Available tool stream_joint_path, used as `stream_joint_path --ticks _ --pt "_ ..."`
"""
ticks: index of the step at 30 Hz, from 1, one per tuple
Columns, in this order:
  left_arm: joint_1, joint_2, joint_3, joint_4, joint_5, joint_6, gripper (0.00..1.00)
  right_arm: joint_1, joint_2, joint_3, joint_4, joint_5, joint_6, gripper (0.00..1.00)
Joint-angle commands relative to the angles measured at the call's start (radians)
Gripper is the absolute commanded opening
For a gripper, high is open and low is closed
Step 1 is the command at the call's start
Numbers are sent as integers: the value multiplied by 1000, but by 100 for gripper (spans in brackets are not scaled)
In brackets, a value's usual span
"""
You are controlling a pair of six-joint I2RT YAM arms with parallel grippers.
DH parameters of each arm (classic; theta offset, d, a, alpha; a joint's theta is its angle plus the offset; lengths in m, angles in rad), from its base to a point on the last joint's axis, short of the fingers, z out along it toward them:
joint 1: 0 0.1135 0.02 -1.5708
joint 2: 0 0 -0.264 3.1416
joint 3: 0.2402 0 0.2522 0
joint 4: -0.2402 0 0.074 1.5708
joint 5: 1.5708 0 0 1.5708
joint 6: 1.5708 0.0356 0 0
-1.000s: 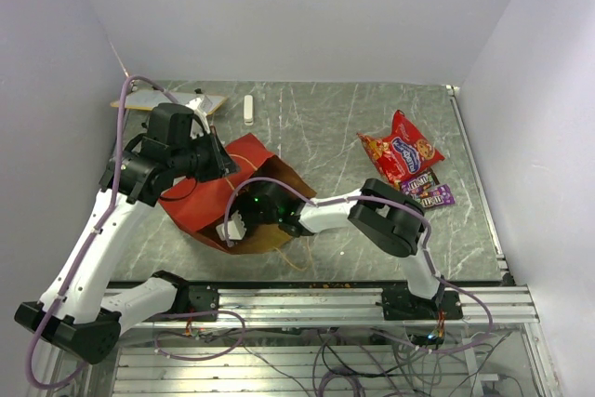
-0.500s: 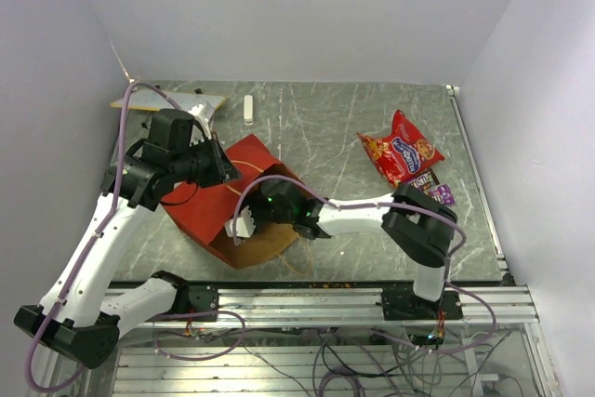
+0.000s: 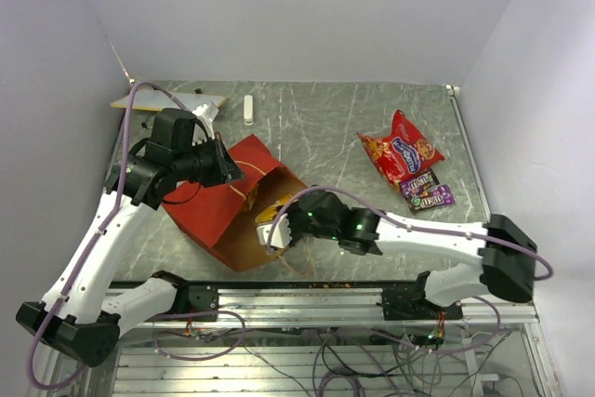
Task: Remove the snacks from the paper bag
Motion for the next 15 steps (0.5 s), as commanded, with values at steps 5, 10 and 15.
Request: stream_joint_path --ticks 5,10,15 --pt "5 8 14 18 -23 40 7 12 -274 49 -429 71 249 0" --pt "5 25 27 22 -51 43 7 10 -400 79 -405 167 291 0" --pt "5 34 35 24 -60 40 7 -85 -448 45 -183 314 326 0"
